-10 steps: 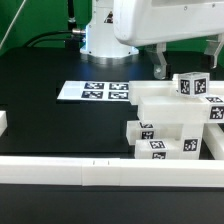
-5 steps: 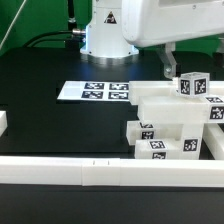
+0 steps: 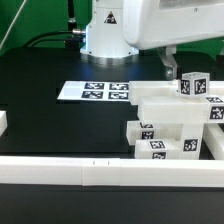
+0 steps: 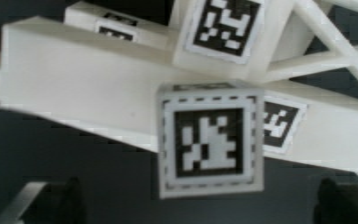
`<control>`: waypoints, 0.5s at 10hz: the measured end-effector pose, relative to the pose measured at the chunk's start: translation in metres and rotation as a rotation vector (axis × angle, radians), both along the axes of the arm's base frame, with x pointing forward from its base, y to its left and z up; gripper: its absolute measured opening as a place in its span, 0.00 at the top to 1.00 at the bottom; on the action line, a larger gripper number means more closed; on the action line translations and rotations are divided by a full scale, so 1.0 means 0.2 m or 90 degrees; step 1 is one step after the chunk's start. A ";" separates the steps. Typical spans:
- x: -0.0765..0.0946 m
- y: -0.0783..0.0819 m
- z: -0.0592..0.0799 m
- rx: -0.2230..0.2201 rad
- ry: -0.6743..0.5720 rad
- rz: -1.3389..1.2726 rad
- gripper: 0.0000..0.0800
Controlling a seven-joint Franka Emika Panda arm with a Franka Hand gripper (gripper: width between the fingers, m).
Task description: Assemble chair
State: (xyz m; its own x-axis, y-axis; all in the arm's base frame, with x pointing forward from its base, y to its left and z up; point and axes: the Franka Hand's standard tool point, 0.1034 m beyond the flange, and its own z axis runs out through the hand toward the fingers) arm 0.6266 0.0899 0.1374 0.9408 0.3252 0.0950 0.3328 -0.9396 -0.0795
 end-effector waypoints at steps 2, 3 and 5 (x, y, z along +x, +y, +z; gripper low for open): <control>-0.01 -0.01 -0.04 0.003 0.004 -0.016 0.19; -0.02 -0.01 -0.07 0.001 0.004 -0.015 0.19; -0.03 -0.01 -0.10 -0.001 0.007 -0.015 0.19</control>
Offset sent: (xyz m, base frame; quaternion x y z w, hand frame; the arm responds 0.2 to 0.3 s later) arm -0.0083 0.0013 -0.0185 -0.0079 0.0085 0.0050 0.9999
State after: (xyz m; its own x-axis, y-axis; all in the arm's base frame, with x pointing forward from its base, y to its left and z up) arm 0.6198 0.0880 0.1183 0.9491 0.3037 0.0836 0.3103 -0.9471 -0.0818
